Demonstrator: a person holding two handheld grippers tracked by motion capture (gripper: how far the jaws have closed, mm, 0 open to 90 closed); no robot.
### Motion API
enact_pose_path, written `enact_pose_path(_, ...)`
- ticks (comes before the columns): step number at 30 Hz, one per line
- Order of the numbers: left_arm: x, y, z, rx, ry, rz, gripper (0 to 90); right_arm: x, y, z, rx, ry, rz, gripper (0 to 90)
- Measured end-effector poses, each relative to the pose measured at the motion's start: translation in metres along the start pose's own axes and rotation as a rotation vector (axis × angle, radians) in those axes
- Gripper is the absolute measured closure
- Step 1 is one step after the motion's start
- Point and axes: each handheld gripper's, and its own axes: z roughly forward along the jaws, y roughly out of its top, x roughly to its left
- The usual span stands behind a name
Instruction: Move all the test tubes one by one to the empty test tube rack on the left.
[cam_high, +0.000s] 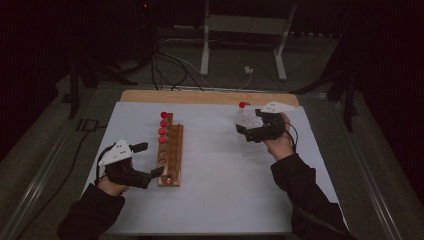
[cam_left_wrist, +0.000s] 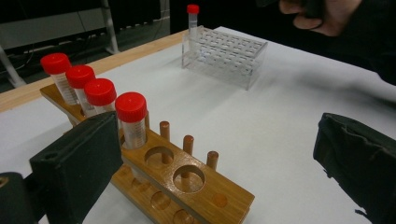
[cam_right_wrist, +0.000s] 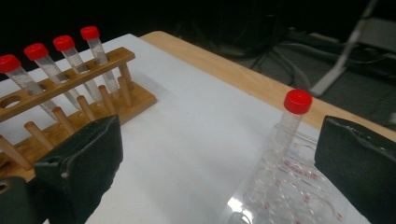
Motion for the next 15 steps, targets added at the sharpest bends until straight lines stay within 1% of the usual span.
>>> enact_pose_path(2,0.0,0.0,0.0,0.002,0.002,0.003,1.9,-0.007,0.0,0.006,0.002,0.029,0.008,1.4)
enact_pose_path(3,0.001,0.0,-0.001,0.002,0.0,-0.003,1.9,-0.01,-0.001,0.009,-0.007,0.031,0.005,1.5)
enact_pose_path(5,0.002,0.0,-0.001,0.007,0.005,-0.004,1.9,-0.016,-0.003,0.016,-0.002,0.046,-0.01,1.5)
enact_pose_path(6,0.002,0.0,-0.001,0.005,0.007,-0.006,1.9,-0.019,-0.004,0.019,0.001,0.042,-0.007,2.8)
enact_pose_path(7,0.003,0.0,-0.002,0.004,0.009,-0.007,1.9,-0.023,-0.005,0.023,0.004,0.041,-0.001,6.6)
enact_pose_path(9,0.003,0.0,-0.002,0.001,0.008,-0.006,1.9,-0.029,-0.008,0.03,0.017,0.014,0.003,7.7)
enact_pose_path(10,0.003,0.0,-0.003,0.002,0.008,-0.005,1.9,-0.032,-0.01,0.034,0.029,0.011,0.009,8.1)
enact_pose_path(11,0.003,0.0,-0.003,0.001,0.004,-0.005,1.9,-0.035,-0.011,0.038,0.043,0.0,0.012,10.9)
enact_pose_path(12,0.002,0.0,-0.002,0.003,0.006,-0.004,1.9,-0.038,-0.012,0.04,0.052,-0.02,0.014,13.2)
enact_pose_path(15,0.003,-0.001,-0.001,0.012,0.002,-0.003,1.9,-0.045,-0.014,0.047,0.071,-0.048,0.02,16.9)
